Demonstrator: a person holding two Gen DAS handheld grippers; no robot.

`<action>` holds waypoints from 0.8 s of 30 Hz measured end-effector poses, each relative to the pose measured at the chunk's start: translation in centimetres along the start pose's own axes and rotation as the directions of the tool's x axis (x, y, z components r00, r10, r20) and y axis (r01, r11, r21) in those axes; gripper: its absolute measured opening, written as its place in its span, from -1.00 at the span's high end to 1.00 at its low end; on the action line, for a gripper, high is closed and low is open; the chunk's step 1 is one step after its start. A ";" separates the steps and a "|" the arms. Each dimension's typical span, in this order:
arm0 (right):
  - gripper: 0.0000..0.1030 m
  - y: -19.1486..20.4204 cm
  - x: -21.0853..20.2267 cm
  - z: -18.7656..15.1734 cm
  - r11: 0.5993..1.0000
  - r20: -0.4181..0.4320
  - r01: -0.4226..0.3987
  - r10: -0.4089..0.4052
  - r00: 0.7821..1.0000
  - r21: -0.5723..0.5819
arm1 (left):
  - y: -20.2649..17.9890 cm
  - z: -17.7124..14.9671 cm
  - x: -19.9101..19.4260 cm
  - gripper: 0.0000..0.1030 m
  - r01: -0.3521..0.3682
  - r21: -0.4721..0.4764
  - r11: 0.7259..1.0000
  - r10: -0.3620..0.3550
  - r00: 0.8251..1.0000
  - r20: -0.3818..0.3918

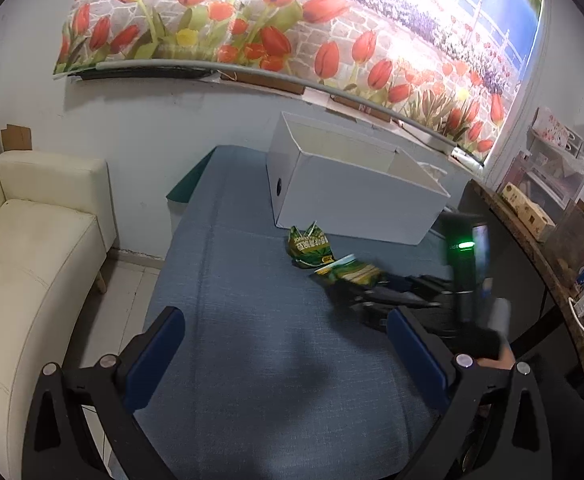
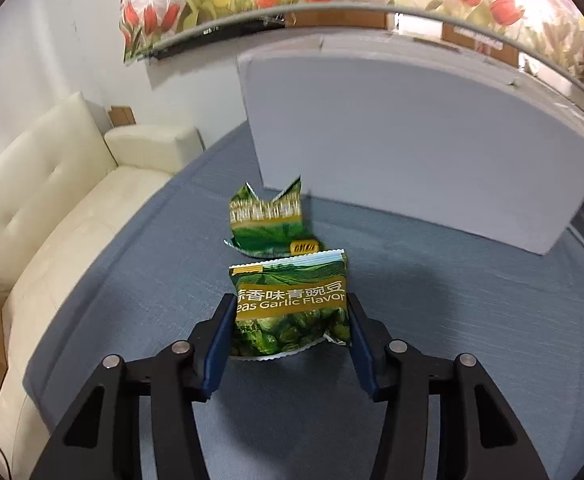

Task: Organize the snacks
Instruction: 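Grasp the other green pea-snack packet with the left gripper while the right gripper holds its packet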

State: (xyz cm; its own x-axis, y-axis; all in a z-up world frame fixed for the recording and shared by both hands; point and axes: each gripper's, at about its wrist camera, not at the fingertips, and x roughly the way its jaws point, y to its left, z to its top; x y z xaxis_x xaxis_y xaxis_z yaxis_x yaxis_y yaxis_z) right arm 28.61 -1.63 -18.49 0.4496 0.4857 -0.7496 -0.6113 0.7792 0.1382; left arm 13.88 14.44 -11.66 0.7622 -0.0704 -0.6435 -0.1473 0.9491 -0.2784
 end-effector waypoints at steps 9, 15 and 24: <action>-0.09 -3.2 -9.6 -3.0 0.997 0.124 0.070 -0.075 0.989 0.042 | -4.2 1.7 6.0 -1.00 -0.018 0.092 0.996 0.020 1.000 -0.019; -0.09 -5.3 -13.4 -6.1 0.989 0.169 0.062 -0.084 0.982 0.132 | -7.1 2.9 11.3 -1.00 -0.027 0.137 0.990 0.034 0.998 -0.051; -0.09 -7.3 -14.5 -9.0 0.973 0.158 0.067 -0.104 0.982 0.221 | -6.6 3.7 18.7 -0.99 -0.131 0.124 0.984 0.145 0.983 -0.112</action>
State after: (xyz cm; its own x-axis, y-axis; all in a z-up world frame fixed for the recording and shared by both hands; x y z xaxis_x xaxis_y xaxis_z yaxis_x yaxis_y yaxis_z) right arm 20.72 -17.93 -14.50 0.6083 0.4586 -0.6478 -0.4207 0.8784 0.2269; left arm 31.44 7.99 -19.27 0.6577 0.0340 -0.7525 -0.1667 0.9808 -0.1013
